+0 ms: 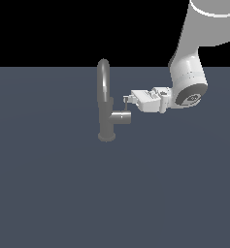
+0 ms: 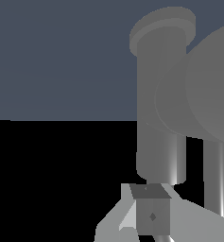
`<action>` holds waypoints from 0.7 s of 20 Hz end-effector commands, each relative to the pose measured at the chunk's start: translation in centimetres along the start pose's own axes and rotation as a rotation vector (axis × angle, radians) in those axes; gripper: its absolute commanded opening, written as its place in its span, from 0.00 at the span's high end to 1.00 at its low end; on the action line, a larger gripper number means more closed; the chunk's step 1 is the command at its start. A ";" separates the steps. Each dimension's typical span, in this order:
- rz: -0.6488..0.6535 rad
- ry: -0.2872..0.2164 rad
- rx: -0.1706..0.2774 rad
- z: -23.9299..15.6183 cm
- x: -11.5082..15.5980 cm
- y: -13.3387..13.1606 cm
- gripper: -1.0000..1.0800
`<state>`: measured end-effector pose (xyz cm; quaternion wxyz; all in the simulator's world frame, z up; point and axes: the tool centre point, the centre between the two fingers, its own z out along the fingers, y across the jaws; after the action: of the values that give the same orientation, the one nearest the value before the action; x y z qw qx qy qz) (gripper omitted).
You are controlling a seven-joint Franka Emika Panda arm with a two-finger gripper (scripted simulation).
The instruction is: Turn on the faucet by rotating a designated handle.
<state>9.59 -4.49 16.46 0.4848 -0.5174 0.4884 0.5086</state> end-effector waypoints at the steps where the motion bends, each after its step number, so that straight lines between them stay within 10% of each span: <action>1: 0.009 -0.011 0.011 0.1 0.4 -0.1 1.00; 14: 0.010 -0.012 0.011 0.2 0.1 1.4 1.00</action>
<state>8.54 -4.37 16.23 0.4881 -0.5091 0.4909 0.5114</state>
